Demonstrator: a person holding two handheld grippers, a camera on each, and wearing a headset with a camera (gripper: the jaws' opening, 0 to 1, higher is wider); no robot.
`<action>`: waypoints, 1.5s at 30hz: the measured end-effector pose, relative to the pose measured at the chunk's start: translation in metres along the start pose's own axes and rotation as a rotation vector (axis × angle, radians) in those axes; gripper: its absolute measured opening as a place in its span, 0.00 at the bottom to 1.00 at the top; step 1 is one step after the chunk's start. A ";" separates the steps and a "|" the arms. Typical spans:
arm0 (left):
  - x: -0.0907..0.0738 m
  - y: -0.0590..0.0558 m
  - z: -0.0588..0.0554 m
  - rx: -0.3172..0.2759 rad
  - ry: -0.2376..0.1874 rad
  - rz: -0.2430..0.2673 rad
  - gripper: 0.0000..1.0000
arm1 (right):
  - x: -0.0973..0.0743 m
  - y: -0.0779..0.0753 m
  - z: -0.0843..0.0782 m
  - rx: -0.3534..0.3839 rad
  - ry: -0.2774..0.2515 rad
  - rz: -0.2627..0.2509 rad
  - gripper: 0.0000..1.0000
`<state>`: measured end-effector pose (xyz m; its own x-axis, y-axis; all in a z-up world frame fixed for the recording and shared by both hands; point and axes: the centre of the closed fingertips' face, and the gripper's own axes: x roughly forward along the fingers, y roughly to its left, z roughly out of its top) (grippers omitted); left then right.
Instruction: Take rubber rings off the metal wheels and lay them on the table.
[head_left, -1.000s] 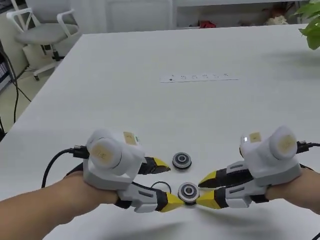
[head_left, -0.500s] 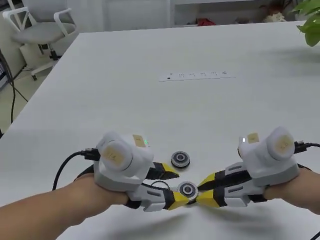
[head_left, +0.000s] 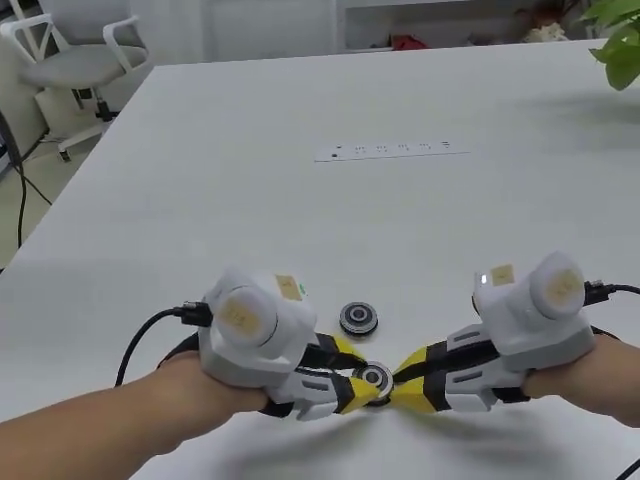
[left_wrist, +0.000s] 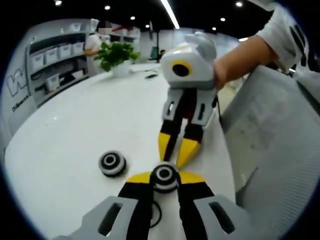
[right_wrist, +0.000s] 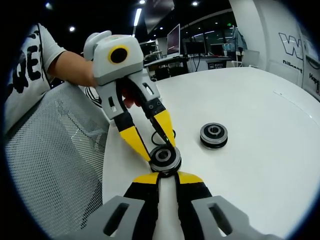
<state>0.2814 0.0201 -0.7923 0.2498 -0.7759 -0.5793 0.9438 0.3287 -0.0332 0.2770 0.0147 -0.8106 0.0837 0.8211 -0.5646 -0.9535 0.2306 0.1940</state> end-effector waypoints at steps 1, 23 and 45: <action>0.000 0.001 0.000 0.004 0.001 0.005 0.17 | 0.000 0.000 0.000 0.002 -0.001 0.000 0.09; 0.001 0.000 -0.001 0.034 0.016 0.040 0.14 | -0.001 -0.005 -0.001 0.117 -0.020 -0.017 0.00; 0.002 0.001 -0.001 0.064 0.037 0.066 0.12 | -0.009 -0.012 0.013 0.320 -0.146 -0.012 0.00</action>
<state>0.2831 0.0195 -0.7937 0.3049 -0.7330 -0.6080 0.9378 0.3423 0.0578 0.2920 0.0112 -0.7972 0.1569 0.8779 -0.4525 -0.8153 0.3737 0.4423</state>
